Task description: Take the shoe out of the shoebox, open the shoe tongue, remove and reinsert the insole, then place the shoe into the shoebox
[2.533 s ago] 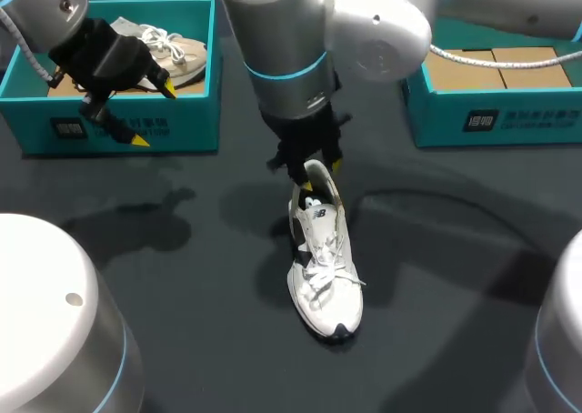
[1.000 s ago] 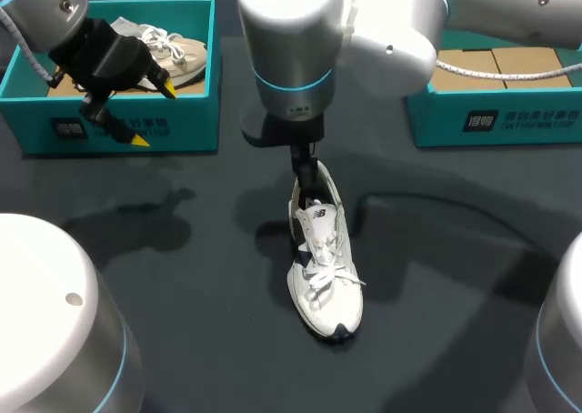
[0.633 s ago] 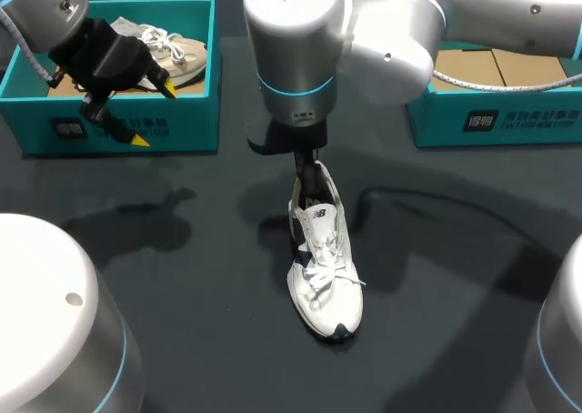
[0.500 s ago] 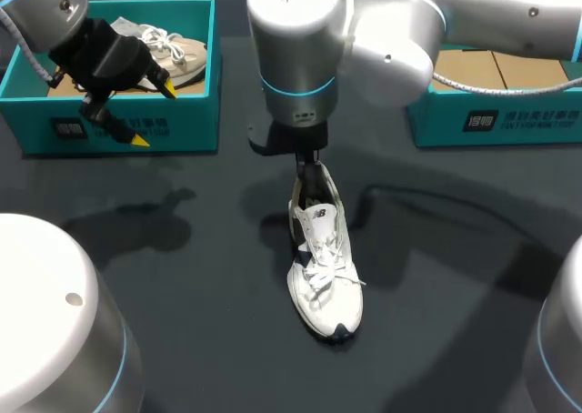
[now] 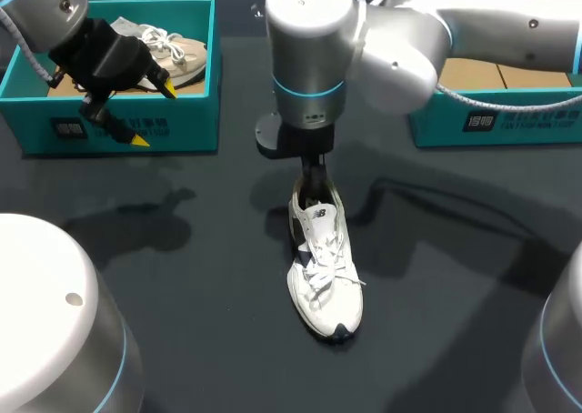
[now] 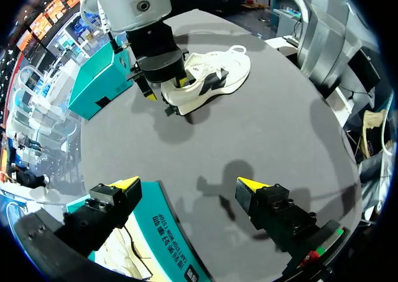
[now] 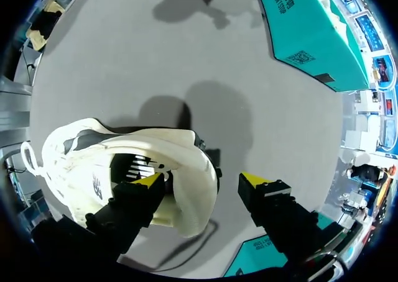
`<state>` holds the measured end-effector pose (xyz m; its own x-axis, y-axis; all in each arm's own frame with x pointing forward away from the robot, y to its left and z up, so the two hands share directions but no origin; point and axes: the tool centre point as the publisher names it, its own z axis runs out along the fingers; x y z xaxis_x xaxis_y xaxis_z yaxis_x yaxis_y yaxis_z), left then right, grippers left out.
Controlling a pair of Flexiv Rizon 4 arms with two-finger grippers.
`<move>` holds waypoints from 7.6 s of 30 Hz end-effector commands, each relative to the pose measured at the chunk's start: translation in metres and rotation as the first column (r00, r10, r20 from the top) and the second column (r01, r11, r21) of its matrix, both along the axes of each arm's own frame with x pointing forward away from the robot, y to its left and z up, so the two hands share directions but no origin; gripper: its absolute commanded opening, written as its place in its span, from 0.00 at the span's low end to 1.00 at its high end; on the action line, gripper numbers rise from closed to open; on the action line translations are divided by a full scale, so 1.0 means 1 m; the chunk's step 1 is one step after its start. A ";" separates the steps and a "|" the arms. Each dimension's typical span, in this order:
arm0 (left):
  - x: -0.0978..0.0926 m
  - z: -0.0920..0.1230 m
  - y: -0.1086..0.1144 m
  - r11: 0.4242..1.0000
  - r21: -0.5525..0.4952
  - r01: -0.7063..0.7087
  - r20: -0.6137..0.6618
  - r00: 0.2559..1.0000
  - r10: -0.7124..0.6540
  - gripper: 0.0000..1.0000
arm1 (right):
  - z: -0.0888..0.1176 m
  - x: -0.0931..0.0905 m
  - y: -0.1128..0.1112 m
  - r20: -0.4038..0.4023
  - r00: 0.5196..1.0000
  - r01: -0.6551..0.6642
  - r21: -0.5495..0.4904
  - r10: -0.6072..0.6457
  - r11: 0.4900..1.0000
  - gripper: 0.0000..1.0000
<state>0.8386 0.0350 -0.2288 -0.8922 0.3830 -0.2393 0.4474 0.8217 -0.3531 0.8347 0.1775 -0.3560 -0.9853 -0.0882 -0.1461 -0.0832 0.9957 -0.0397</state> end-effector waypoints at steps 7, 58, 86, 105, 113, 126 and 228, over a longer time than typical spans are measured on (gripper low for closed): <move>-0.001 0.000 0.000 1.000 0.003 0.000 0.001 1.000 0.000 1.00 | -0.014 0.003 -0.001 -0.021 1.000 -0.022 0.013 0.023 1.000 0.69; -0.001 0.000 0.000 1.000 0.003 0.000 0.001 1.000 0.000 1.00 | 0.016 0.000 -0.015 -0.042 0.998 -0.037 -0.002 0.037 0.999 0.00; -0.001 0.000 0.000 1.000 0.003 0.000 0.001 1.000 0.000 1.00 | 0.150 0.036 -0.087 -0.006 0.999 -0.038 -0.009 0.038 0.999 0.00; -0.001 0.000 0.000 1.000 0.003 0.000 0.001 1.000 0.000 1.00 | 0.209 0.102 -0.174 0.077 0.995 -0.069 -0.008 0.070 0.998 0.00; -0.001 0.000 0.000 1.000 0.003 0.000 0.001 1.000 0.000 1.00 | 0.226 0.153 -0.256 0.077 0.996 -0.051 -0.045 0.054 0.998 0.00; -0.001 0.000 0.000 1.000 0.003 0.000 0.001 1.000 0.000 1.00 | 0.245 0.213 -0.347 0.119 0.989 -0.080 -0.065 0.087 0.995 0.00; -0.001 0.000 0.000 1.000 0.003 0.000 0.001 1.000 0.000 1.00 | 0.188 0.197 -0.520 0.004 -0.051 0.988 0.148 -0.999 -0.050 0.00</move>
<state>0.8386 0.0350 -0.2288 -0.8922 0.3830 -0.2393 0.4474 0.8217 -0.3530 1.0327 -0.3416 -0.1700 -0.0150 0.9863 -0.1640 0.9938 0.0328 0.1062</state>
